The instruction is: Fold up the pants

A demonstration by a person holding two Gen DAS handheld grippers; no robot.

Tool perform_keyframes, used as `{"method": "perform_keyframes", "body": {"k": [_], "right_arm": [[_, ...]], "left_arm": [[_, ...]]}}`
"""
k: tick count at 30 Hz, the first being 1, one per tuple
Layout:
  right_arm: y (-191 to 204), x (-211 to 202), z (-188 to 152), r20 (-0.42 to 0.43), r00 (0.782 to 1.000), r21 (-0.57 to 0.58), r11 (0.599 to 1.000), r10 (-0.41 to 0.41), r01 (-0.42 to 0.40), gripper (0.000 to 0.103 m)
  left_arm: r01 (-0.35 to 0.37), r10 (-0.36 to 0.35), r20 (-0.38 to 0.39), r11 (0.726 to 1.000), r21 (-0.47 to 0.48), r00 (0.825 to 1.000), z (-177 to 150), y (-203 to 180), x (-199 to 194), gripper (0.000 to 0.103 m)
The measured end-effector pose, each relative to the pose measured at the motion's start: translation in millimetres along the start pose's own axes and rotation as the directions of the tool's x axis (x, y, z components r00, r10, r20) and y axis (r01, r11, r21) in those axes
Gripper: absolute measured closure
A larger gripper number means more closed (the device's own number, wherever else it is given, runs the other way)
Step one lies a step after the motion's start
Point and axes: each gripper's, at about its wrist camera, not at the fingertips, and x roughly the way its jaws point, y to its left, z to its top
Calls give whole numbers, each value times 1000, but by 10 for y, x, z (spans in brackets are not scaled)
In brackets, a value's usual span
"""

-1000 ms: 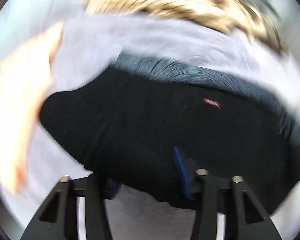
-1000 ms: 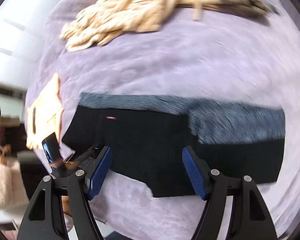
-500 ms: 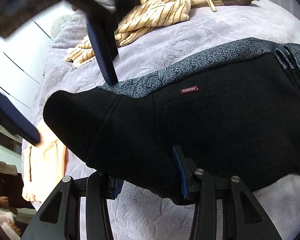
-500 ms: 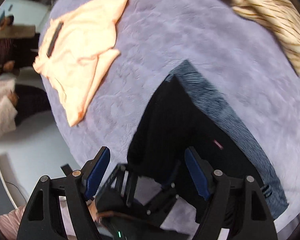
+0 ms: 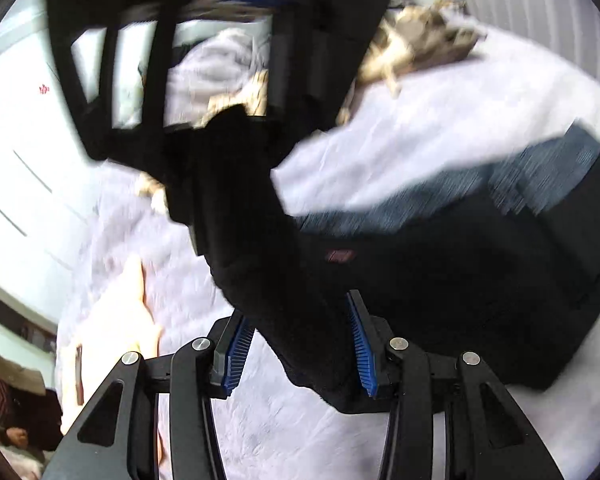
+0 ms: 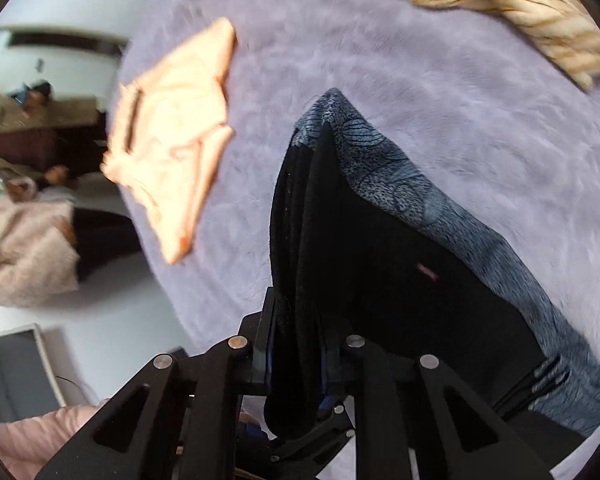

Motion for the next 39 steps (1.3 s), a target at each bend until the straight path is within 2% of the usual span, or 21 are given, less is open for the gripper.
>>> {"method": "perform_keyframes", "body": {"k": [2,4,7,11,13,16,19,21,22,24,26,27,28,29,32,34,36,39], "right_arm": [[-203,-318,-235,79,994,33,997,71,-74,86],[-415,-658,-514,166,977,56,988,131,-142,85],[-889,-1191,-1066,304,932,91,967,200,-237,85],[-1510,-1663,-1697,425,882,152,945,202,-289,84],[-1944,-1794,-2110,466,869,211,932,170,-295,84],[-2458,-1789,-2499,492,861,304,901,130,-310,85],[-3116,-1559,-2853,510,856,424,841,85,-336,85],[-3451,-1396,-2966,481,875,506,799,51,-324,85],[-3559,-1297,-3007,466,884,538,778,47,-325,84],[-3651,-1142,-3083,450,892,555,770,39,-314,84],[-3592,-1063,-3132,447,893,544,777,49,-315,81],[-3563,-1065,-3163,434,900,545,785,37,-296,79],[-3525,-1046,-3177,414,910,547,794,19,-265,77],[-3478,-1036,-3180,395,919,546,805,-2,-233,77],[-3402,-1099,-3194,356,933,538,828,-53,-159,74],[-3372,-1166,-3206,345,934,535,837,-91,-116,74],[-3311,-1292,-3210,352,925,523,849,-140,-70,74],[-3161,-1479,-3211,403,900,474,879,-167,-50,74]], "left_arm": [[32,-32,41,999,0,999,214,-164,-213,58],[62,-62,73,998,9,995,392,-350,-379,58],[116,-122,125,992,54,985,662,-795,-630,58],[183,-208,150,969,164,967,876,-1584,-807,58],[220,-251,136,953,209,958,914,-1873,-813,58],[245,-284,91,920,305,954,942,-2538,-684,55],[308,-314,-47,875,374,948,810,-3027,-445,50],[345,-329,-109,859,378,938,724,-3060,-403,50],[372,-354,-120,853,367,928,682,-2999,-437,50],[405,-378,-147,842,356,914,603,-2858,-504,50],[387,-357,-149,856,344,922,542,-2677,-543,49],[390,-356,-162,866,313,920,531,-2542,-562,43],[398,-359,-184,880,259,915,548,-2397,-557,25],[397,-360,-200,897,196,911,608,-2272,-552,19],[351,-333,-264,936,25,905,635,-1920,-490,17],[278,-290,-326,957,-84,900,623,-1721,-371,17],[233,-282,-360,957,-174,890,559,-1556,-319,17],[191,-280,-400,949,-250,873,491,-1517,-277,17]]}}
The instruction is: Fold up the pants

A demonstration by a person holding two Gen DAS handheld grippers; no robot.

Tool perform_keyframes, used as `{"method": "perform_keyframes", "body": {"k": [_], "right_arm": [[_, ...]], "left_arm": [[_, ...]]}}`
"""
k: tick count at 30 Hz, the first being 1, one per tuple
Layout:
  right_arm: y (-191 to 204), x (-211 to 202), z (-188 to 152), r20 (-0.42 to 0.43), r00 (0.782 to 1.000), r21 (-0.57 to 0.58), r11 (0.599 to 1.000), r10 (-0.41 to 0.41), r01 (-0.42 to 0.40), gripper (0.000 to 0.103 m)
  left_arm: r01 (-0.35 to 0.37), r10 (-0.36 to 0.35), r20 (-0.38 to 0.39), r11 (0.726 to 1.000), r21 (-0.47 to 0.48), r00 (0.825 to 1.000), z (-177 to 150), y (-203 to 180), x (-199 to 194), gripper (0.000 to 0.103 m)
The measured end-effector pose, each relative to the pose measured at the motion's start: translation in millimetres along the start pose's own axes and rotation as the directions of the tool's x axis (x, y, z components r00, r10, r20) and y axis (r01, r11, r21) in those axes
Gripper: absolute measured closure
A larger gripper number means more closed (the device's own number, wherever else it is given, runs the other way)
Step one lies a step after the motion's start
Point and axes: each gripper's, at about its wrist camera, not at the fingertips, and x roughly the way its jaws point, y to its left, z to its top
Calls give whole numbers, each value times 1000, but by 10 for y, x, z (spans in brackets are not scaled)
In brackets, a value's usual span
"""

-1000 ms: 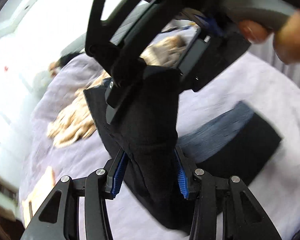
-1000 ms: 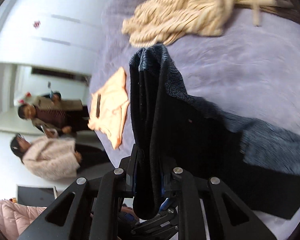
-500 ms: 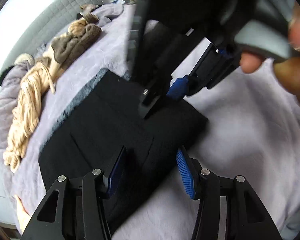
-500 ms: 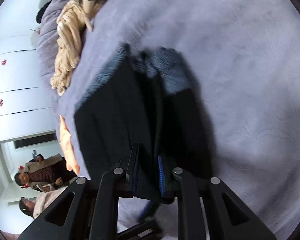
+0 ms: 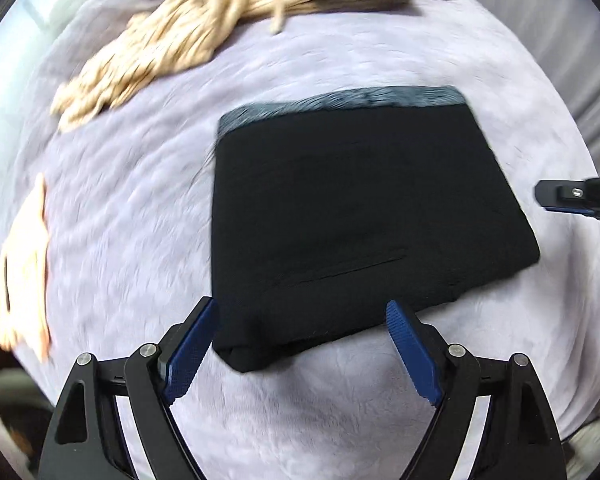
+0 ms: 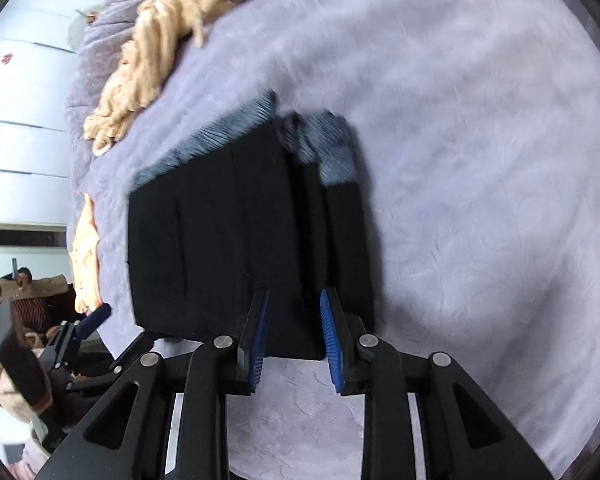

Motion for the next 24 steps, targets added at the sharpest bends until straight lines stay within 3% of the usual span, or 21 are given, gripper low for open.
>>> {"method": "perform_keyframes", "body": {"k": [2,4,6,8,11,24], "right_arm": [[173,-46,9,22,1000,-68,998,11,-9,72],[280,-6,-4,15,1000,-112,994,4,-2,55],[348,158,-22,-20,1000,-133,991,-4,2,50],[300,374,-49,-70,997,-118,993,-33,24,51],[169,488,-175,-98,992,-90,994,-74,65,51],[97,369,-234,-102,993,-83,995,-59,50,51]], "left_arm": [[-10,9,-31,1000,-23,999,8,22,32,17],[-16,15,-49,999,-31,999,82,129,49,17],[-28,27,-55,999,-21,998,139,153,49,16],[-43,42,-68,999,-13,997,190,183,98,0],[-47,46,-72,999,-8,996,230,236,131,0],[-17,14,-112,999,-28,994,256,220,212,0]]}}
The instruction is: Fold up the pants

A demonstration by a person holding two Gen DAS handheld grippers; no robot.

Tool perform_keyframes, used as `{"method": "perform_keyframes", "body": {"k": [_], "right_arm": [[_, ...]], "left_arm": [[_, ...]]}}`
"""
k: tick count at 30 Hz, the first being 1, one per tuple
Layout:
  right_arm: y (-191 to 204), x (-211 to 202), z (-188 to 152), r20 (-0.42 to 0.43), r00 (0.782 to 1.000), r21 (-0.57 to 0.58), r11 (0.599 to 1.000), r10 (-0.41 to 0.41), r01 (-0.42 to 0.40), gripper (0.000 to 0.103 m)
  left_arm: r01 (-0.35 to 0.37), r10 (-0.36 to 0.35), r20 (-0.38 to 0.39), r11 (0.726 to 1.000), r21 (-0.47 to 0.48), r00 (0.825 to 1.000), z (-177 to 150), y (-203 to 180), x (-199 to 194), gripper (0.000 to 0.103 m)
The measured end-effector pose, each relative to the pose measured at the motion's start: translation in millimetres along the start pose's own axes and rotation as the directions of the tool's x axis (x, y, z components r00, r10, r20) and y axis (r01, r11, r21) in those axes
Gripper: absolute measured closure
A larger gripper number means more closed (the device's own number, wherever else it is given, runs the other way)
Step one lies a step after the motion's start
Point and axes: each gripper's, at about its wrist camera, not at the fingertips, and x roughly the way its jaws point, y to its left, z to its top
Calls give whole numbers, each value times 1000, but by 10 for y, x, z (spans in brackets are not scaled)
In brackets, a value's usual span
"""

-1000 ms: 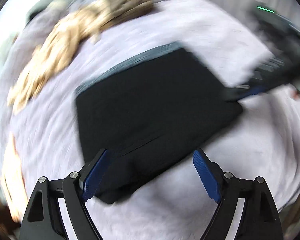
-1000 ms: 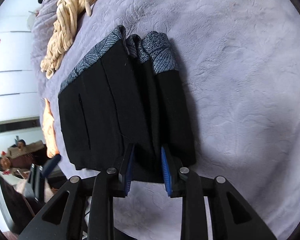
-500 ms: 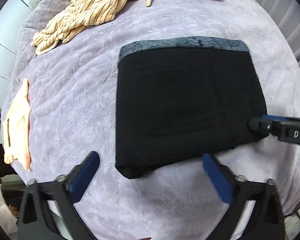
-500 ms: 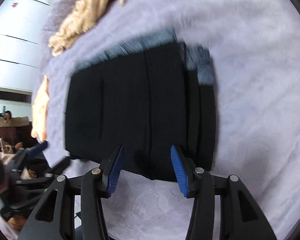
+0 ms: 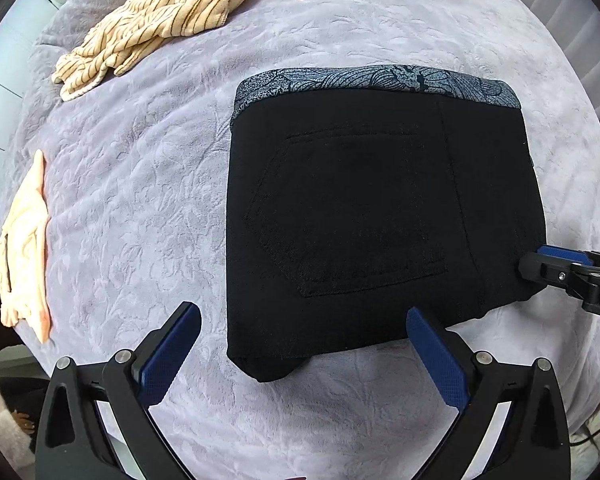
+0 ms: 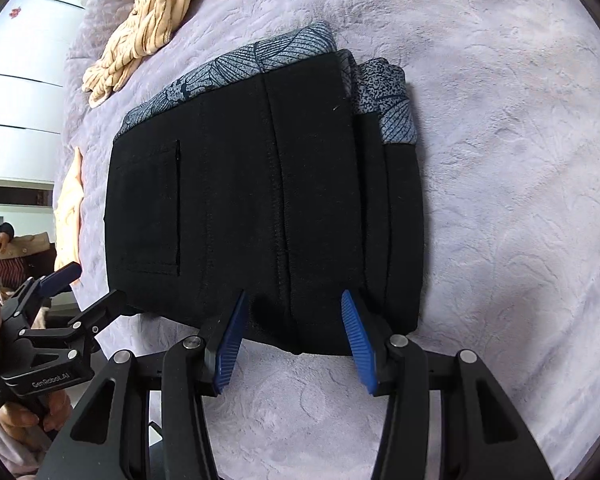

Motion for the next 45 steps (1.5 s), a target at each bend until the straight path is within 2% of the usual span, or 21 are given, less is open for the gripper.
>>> {"method": "perform_keyframes", "body": {"k": [5,8,14,17,19,23,26,33,35,36,41,45], "right_arm": [[-24,-24,6,-3,1000,8,1000,-1,1,50],[-63,-24,18,-7,1000,18,1000,-25,25,44],[-182,-97,-6,-3,1000,66,998,7,-6,44],[-241,-144,28,4,998,110,992,60,-60,44],[-256,-151,54,9,998,110,992,66,-67,41],[-264,-148,87,9,997,92,993,73,-74,40],[-312,-154,99,10,996,93,992,86,-86,35],[-504,-227,111,32,993,114,987,111,-114,32],[-534,-233,126,37,991,108,986,126,-129,28],[-545,-232,140,39,989,101,985,139,-143,23],[-534,-175,231,33,982,73,980,185,-187,23],[-511,-68,322,0,984,63,982,179,-178,23]], "left_arm": [[-2,2,-27,1000,-14,1000,14,-15,52,0],[-16,16,-43,1000,-12,999,8,-52,87,0],[-11,9,-76,999,-30,997,-83,-105,108,0],[-22,20,-89,999,-29,996,-140,-124,105,0],[-26,23,-95,999,-32,995,-170,-133,96,0],[-39,36,-94,999,-35,995,-181,-135,63,0],[-38,33,-89,998,-48,995,-157,-105,53,0],[-22,12,-83,993,-120,996,32,169,90,0],[-16,7,-66,991,-135,998,90,222,75,0],[-12,4,-60,990,-141,998,114,241,71,0],[-6,-2,-51,985,-174,999,173,317,87,0],[2,-13,-55,980,-201,998,163,395,114,0]]}}
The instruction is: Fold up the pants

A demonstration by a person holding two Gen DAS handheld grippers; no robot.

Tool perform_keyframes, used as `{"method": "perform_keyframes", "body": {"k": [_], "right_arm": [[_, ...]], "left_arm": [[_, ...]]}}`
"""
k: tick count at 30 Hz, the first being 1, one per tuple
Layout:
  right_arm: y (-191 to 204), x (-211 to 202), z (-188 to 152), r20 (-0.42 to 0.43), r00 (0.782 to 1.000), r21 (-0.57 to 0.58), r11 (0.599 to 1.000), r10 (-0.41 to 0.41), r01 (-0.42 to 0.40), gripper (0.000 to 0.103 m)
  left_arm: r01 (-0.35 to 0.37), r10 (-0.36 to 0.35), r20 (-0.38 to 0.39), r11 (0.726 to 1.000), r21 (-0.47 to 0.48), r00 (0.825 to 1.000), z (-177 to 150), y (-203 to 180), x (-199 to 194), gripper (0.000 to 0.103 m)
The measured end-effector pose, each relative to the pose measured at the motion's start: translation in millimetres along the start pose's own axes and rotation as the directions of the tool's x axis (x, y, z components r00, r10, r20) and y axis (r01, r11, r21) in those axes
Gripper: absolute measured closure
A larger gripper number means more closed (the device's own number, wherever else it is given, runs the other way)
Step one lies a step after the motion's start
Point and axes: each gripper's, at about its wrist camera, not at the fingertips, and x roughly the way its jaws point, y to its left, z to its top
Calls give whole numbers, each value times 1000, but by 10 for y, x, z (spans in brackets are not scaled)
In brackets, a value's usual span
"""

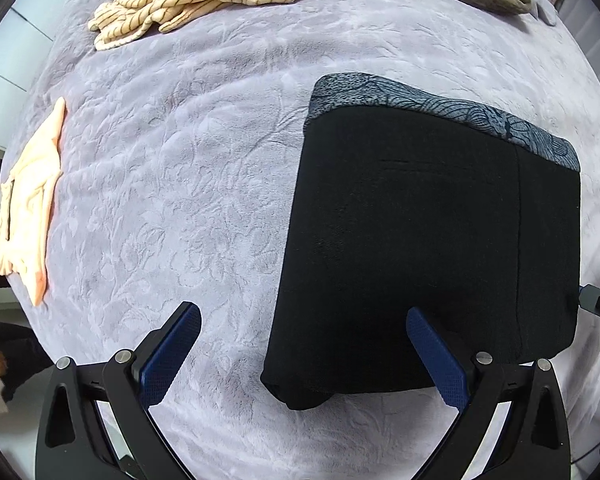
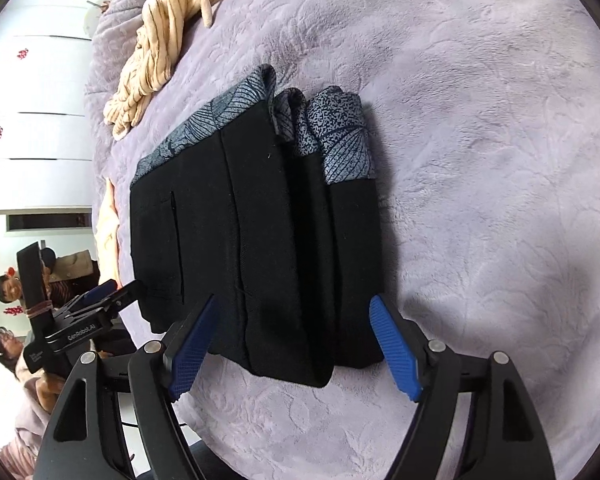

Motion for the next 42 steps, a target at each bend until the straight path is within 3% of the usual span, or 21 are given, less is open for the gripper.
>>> {"method": "perform_keyframes", "body": {"k": [15,21,24,28,30,33,37,42], "right_arm": [[-98,46,27,-30,999,11,999,-33,34,21],[-78,-33,64,-17,1000,-7,1000,-27,26,21],[-117,-47,109,-15,1000,-10,1000,0,0,21],[-167,-32,202,-10,998,-32,998,57,-57,21],[-234,32,263,-34,996,-40,996,82,-83,21],[-348,162,310,-80,992,-44,994,97,-101,21],[-391,285,351,-103,967,-18,971,234,-237,19],[-359,591,459,-136,964,52,973,230,-225,20]], "left_arm": [[20,-24,-86,999,-50,996,39,83,366,0],[100,-100,-3,995,0,995,89,228,96,0],[176,-176,15,984,-26,984,240,415,72,0],[318,-321,-66,947,-54,945,377,548,341,0],[334,-336,-87,942,-38,938,389,547,485,0],[405,-405,-96,914,-22,909,426,471,570,0],[423,-418,-104,905,31,902,494,242,630,0],[439,-436,-121,899,-5,892,521,89,700,1]]}}
